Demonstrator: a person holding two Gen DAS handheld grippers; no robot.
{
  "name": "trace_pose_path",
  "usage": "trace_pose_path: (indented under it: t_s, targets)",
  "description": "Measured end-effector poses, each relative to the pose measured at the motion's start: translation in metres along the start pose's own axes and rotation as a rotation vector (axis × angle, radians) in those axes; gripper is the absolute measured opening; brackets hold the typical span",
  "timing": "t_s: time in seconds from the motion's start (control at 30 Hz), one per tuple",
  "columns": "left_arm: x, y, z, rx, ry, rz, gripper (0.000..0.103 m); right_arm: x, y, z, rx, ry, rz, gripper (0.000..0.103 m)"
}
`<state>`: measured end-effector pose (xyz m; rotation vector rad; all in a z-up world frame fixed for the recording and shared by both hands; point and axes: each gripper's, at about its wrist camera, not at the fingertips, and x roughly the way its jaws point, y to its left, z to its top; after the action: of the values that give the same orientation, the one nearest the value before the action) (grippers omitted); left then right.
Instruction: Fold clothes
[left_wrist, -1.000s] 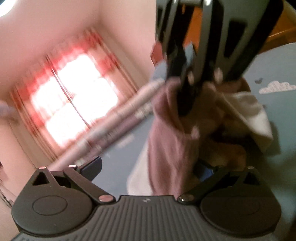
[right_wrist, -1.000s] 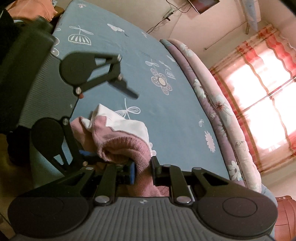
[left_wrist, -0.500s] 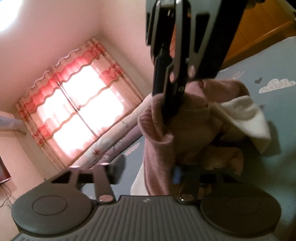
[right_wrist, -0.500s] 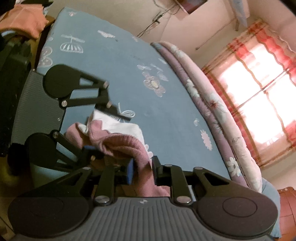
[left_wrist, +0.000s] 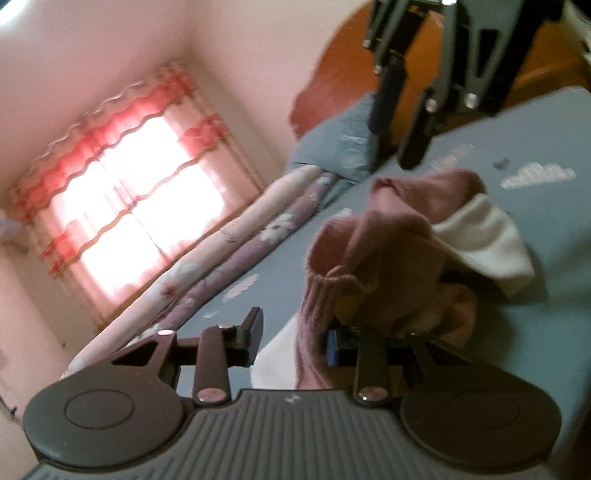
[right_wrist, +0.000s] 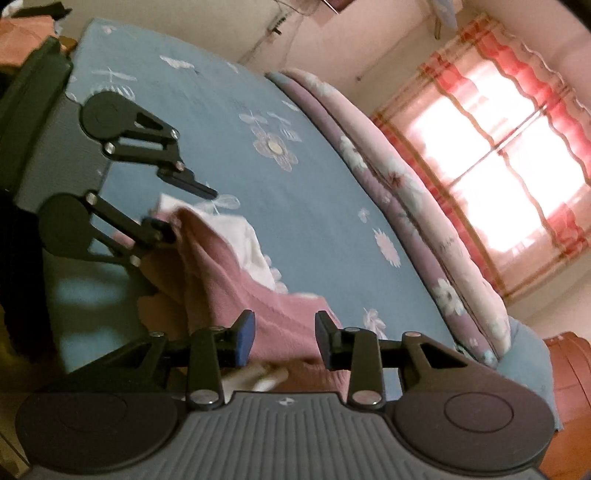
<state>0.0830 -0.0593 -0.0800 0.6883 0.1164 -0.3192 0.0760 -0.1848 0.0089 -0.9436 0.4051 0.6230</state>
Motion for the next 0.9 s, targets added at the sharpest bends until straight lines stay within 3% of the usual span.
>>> trace_pose_path:
  t_s: [0.1,0.2,0.27,0.4,0.6,0.63,0.7,0.73,0.77,0.9]
  targets:
    - [-0.001,0.002,-0.003,-0.005,0.015,-0.037,0.007,0.007,-0.008,-0.015,0.014,0.032,-0.012,0.053]
    - [-0.001,0.007,-0.007,-0.068,0.041,-0.029,0.007,0.019,-0.019,-0.029,0.042,0.073,-0.017,0.055]
    - [0.000,0.012,-0.009,-0.117,0.060,-0.016,0.007,0.029,-0.026,-0.039,0.065,0.097,-0.012,0.062]
    - [0.001,0.024,-0.015,-0.172,0.088,0.002,0.007,0.052,-0.043,-0.054,0.104,0.131,0.001,0.062]
    - [0.005,0.029,-0.016,-0.191,0.115,-0.003,0.007,0.088,-0.068,-0.067,0.172,0.134,0.104,0.062]
    - [0.006,0.030,-0.016,-0.190,0.119,-0.004,0.007,0.093,-0.069,-0.070,0.181,0.138,0.135,0.060]
    - [0.008,0.032,-0.015,-0.194,0.124,-0.006,0.007,0.100,-0.069,-0.072,0.200,0.150,0.217,0.038]
    - [0.010,0.035,-0.014,-0.202,0.129,-0.010,0.007,0.101,-0.067,-0.073,0.202,0.155,0.247,0.022]
    - [0.011,0.037,-0.015,-0.216,0.137,-0.014,0.007,0.099,-0.064,-0.073,0.195,0.160,0.271,0.016]
    - [0.013,0.049,-0.021,-0.294,0.167,-0.011,0.007,0.076,-0.052,-0.072,0.145,0.152,0.257,0.015]
